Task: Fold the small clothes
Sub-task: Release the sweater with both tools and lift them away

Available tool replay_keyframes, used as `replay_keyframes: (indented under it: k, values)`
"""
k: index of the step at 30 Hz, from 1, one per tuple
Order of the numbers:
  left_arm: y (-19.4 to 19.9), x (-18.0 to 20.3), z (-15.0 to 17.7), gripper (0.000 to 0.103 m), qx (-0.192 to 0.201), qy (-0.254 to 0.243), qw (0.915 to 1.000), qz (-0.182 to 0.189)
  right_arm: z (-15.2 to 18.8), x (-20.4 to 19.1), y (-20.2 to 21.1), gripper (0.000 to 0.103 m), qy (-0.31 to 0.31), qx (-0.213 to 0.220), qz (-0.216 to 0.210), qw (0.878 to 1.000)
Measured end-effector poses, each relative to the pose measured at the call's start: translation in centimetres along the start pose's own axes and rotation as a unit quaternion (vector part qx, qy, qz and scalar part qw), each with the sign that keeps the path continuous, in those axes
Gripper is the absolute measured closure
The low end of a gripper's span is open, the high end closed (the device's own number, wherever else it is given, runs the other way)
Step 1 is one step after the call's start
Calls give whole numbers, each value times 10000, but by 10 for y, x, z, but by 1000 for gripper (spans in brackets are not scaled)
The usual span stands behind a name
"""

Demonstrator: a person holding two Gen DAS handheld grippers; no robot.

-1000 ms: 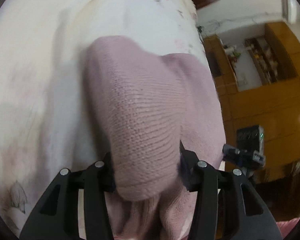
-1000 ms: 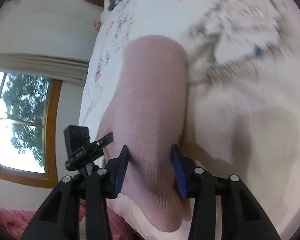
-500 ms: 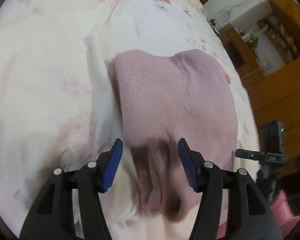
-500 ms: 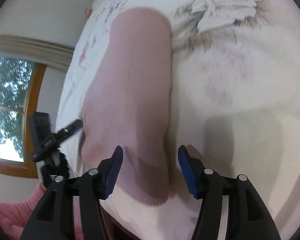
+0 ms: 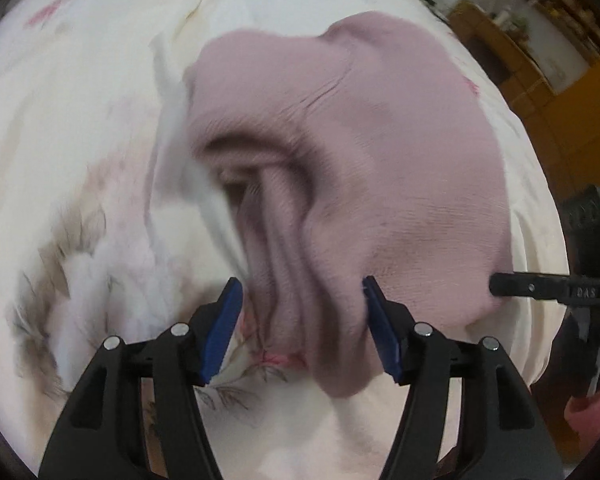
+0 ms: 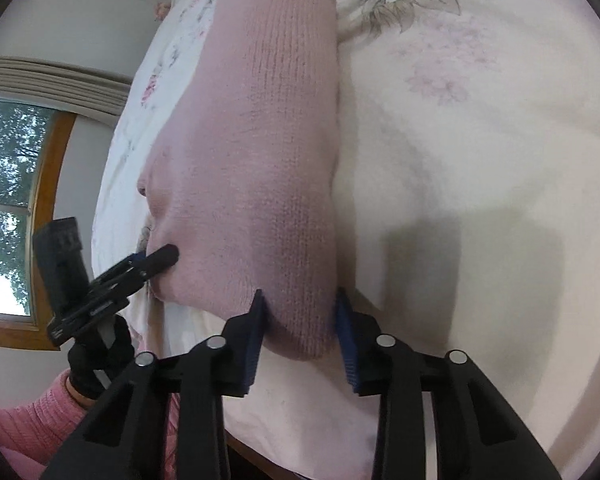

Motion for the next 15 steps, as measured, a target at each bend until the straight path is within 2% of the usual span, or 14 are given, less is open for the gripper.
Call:
replay_keyframes:
  k: [4, 8, 9, 12, 13, 14, 15]
  values:
    - [-5, -1, -2, 39, -3, -58, 10000, -64, 1, 0, -12, 70, 111, -215, 355, 9991]
    - [1, -1, -6, 39, -73, 23, 9999, -97, -1, 1, -7, 66, 10, -215, 344, 9992]
    - [7, -2, -2, 39, -80, 20, 9999, -125, 0, -1, -4, 60, 18, -186, 394, 9990]
    - [23, -4, 9, 40, -90, -15, 9997, -227, 1, 3, 8, 51, 77, -89, 684, 9976]
    - [27, -4, 10, 40, -96, -37, 9996, -273, 2, 4, 13, 45, 94, -65, 819, 9966]
    - [34, -3, 12, 38, -83, -57, 9994, -343, 3, 5, 20, 26, 118, -25, 1079, 9941]
    - [39, -1, 13, 34, -57, -51, 9993, -369, 5, 5, 25, 16, 160, 24, 1257, 9919]
Point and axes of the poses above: each gripper's, at about its wrist camera, not at the fingertips, and y roughly against the way its jaws point, x to its right, z to its underside, the point moved 10 cm from there along -y, roughly the way its jaws point, and after that the axes turned 12 degrees about y, right-handed, at the moved point
